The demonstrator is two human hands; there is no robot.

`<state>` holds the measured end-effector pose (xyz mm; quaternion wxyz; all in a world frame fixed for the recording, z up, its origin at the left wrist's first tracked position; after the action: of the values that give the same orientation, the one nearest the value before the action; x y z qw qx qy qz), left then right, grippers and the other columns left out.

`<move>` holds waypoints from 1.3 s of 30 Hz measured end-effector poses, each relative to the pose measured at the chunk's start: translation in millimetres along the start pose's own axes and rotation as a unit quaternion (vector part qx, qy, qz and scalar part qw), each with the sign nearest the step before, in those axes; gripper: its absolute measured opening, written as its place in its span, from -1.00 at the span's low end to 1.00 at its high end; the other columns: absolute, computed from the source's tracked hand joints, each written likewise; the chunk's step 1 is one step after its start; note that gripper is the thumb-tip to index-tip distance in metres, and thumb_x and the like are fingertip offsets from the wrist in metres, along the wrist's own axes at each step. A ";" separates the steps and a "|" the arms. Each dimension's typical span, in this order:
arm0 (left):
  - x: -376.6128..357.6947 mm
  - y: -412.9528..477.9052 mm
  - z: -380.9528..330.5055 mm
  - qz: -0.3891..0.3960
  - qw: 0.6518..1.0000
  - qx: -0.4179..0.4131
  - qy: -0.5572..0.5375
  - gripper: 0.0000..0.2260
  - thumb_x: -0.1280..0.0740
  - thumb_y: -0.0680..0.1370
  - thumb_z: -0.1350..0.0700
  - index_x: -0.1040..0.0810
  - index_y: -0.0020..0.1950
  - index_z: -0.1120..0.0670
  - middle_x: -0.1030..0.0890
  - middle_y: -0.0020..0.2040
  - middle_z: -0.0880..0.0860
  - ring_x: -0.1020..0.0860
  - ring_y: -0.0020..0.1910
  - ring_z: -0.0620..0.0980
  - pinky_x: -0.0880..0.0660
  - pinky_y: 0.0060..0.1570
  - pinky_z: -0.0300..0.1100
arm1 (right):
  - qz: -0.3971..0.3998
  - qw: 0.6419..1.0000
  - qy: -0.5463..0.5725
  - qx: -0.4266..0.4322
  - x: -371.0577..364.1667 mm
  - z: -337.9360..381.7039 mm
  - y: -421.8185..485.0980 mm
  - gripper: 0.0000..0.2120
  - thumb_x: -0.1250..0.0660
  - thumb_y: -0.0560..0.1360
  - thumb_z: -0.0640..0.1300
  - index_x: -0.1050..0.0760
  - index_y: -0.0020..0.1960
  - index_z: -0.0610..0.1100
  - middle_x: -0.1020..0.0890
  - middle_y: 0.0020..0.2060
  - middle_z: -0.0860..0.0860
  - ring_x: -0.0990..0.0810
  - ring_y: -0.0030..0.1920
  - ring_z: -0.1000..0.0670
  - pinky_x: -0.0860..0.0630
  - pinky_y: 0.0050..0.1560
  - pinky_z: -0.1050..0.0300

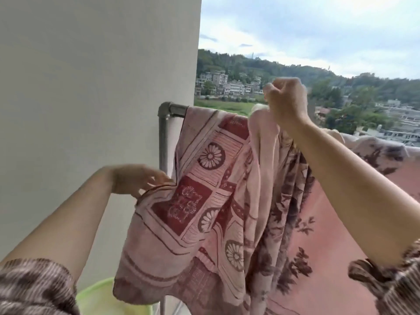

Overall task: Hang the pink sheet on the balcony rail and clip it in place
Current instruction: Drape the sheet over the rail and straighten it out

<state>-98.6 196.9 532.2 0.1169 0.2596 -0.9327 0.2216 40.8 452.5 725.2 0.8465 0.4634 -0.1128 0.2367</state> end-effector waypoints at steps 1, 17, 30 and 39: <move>2.1 4.1 -6.5 -0.039 0.999 -0.003 0.018 -0.40 -0.50 0.11 -0.08 -0.60 0.12 0.07 -0.57 0.15 0.12 -0.55 0.09 0.03 -0.52 0.04 0.03 | 0.031 0.999 -0.034 0.008 -4.7 4.0 -2.1 -0.77 -0.22 0.50 -0.24 -0.46 -0.34 -0.13 -0.48 -0.44 -0.01 -0.40 -0.43 0.09 -0.39 -0.38 0.25; -28.0 43.3 -86.6 -0.374 0.886 -0.263 -0.072 -0.83 -0.27 0.60 0.05 -0.56 -0.13 0.06 -0.60 -0.20 -0.01 -0.57 -0.25 -0.08 -0.54 -0.30 -0.32 | -0.056 0.950 -0.266 0.154 18.3 -20.8 -71.4 -0.53 -0.30 0.43 0.17 -0.40 0.09 -0.21 -0.47 0.05 -0.10 -0.43 0.06 -0.07 -0.42 0.07 -0.01; -1.0 10.5 -8.7 -0.531 0.825 -0.171 0.089 -0.75 -0.18 0.63 0.03 -0.45 -0.11 0.20 -0.51 -0.18 0.15 -0.44 -0.17 0.13 -0.27 -0.21 -0.11 | -0.022 0.986 -0.166 -0.025 45.2 -48.7 -90.6 -0.81 -0.19 0.55 -0.04 -0.44 -0.18 -0.11 -0.61 -0.22 -0.08 -0.54 -0.17 -0.15 -0.34 -0.22 0.11; 15.1 -3.9 73.4 -0.519 0.849 0.016 0.093 -0.90 -0.18 0.52 0.21 -0.47 -0.10 0.19 -0.57 -0.12 0.24 -0.49 -0.14 0.22 -0.41 -0.18 -0.04 | -0.123 0.981 0.100 -0.114 81.5 -21.2 14.4 -0.77 -0.16 0.61 -0.14 -0.52 -0.16 -0.01 -0.68 -0.24 -0.11 -0.66 -0.38 -0.06 -0.63 -0.41 0.01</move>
<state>-116.7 152.6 474.4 0.2970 0.6861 -0.6429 0.1667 103.2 501.1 757.6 0.9234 0.3484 0.0045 0.1614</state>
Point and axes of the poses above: each hand's wrist, its own y-axis towards the middle knuckle, its own x-axis out of the back of the hand, z = x × y, the point moved 5 cm from there along y, towards the middle knuckle
